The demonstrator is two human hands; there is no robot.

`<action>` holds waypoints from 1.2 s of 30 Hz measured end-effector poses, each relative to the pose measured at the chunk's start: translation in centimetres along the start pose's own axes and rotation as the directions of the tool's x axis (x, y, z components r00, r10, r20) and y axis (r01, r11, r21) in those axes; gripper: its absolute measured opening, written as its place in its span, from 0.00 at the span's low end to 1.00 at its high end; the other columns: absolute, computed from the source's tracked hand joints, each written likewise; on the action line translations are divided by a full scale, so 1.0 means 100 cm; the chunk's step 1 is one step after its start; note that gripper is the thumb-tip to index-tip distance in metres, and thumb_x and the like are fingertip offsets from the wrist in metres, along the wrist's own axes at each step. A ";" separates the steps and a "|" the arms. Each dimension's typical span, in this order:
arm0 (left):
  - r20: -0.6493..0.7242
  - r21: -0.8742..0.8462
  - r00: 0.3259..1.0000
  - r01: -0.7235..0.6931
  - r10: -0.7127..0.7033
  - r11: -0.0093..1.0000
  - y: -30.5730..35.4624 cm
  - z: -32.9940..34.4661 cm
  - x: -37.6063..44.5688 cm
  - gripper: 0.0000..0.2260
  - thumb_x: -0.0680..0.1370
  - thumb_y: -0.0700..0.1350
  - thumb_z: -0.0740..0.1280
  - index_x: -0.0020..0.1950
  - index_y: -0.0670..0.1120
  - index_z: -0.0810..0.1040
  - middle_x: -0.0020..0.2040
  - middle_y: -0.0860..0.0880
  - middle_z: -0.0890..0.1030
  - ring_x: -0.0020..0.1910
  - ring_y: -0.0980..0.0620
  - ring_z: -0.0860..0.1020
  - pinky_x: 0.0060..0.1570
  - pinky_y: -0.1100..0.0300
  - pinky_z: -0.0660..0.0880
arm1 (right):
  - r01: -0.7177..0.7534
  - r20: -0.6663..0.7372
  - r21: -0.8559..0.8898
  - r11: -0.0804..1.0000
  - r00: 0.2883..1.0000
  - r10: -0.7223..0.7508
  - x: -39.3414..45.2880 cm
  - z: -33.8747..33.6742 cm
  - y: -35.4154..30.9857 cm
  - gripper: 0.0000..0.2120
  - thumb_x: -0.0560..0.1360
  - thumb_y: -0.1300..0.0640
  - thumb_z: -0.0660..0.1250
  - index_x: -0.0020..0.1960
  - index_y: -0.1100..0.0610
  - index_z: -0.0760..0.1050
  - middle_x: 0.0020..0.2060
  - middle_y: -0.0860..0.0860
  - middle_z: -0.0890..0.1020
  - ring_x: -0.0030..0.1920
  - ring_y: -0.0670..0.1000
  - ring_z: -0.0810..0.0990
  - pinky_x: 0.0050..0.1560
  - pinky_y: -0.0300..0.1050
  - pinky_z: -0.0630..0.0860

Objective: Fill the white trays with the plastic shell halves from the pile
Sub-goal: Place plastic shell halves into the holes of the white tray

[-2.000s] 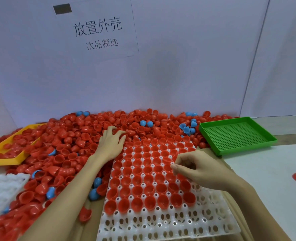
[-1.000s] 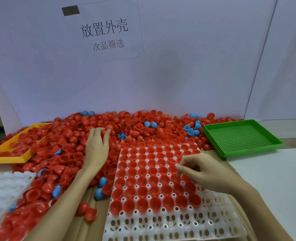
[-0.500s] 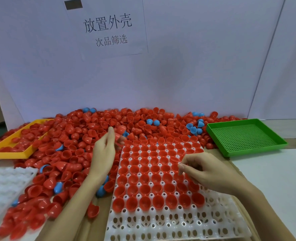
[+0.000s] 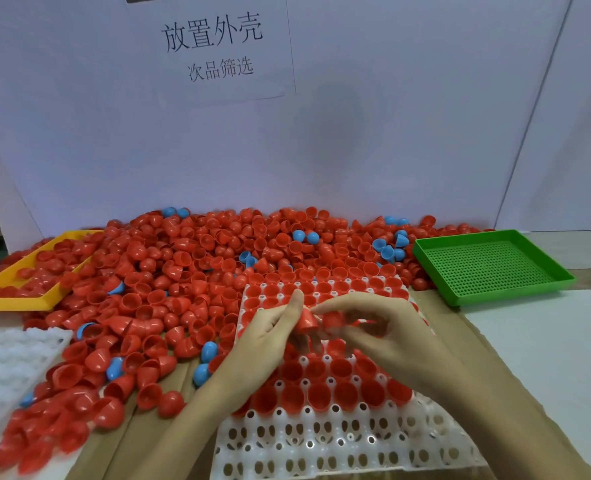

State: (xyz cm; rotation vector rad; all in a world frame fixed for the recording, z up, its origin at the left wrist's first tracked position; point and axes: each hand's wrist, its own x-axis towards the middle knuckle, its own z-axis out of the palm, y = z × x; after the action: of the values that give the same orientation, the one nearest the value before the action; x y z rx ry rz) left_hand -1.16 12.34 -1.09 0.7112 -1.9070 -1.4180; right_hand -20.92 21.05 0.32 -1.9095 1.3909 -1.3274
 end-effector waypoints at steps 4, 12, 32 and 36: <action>-0.022 0.046 0.999 -0.043 0.044 0.998 0.000 -0.005 -0.002 0.22 0.85 0.66 0.55 0.54 0.56 0.84 0.48 0.49 0.86 0.47 0.53 0.85 0.54 0.64 0.78 | -0.029 -0.078 0.002 1.000 0.997 0.029 0.000 -0.002 0.001 0.11 0.81 0.60 0.71 0.56 0.44 0.85 0.40 0.49 0.87 0.37 0.50 0.86 0.38 0.38 0.80; -0.019 0.099 0.982 -0.185 0.188 0.978 -0.002 -0.006 -0.004 0.19 0.79 0.52 0.75 0.68 0.56 0.77 0.59 0.53 0.82 0.53 0.46 0.86 0.55 0.55 0.82 | -0.120 -0.044 0.074 0.990 0.991 0.123 0.000 -0.002 -0.001 0.07 0.82 0.56 0.70 0.51 0.47 0.85 0.31 0.50 0.83 0.29 0.43 0.79 0.32 0.33 0.73; -0.113 0.087 0.976 -0.179 0.188 0.980 -0.004 -0.002 -0.005 0.11 0.81 0.49 0.73 0.63 0.57 0.81 0.56 0.53 0.84 0.47 0.47 0.86 0.52 0.56 0.82 | -0.020 0.004 -0.031 0.999 1.000 0.020 -0.004 -0.001 -0.004 0.09 0.84 0.56 0.66 0.60 0.49 0.84 0.41 0.41 0.85 0.40 0.42 0.84 0.40 0.30 0.76; -0.088 0.153 0.978 -0.173 0.188 0.973 -0.008 0.000 -0.006 0.12 0.81 0.54 0.71 0.65 0.60 0.79 0.58 0.56 0.83 0.54 0.49 0.85 0.56 0.50 0.82 | -0.064 -0.011 -0.072 0.995 0.998 0.064 -0.002 -0.004 0.000 0.06 0.81 0.58 0.72 0.55 0.50 0.86 0.41 0.42 0.87 0.40 0.44 0.85 0.40 0.32 0.77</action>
State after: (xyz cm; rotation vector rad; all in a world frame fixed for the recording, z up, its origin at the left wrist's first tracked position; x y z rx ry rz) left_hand -0.71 12.60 -1.94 0.6457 -1.9553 -1.1197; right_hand -21.26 21.33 0.44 -1.8902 1.5104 -1.2734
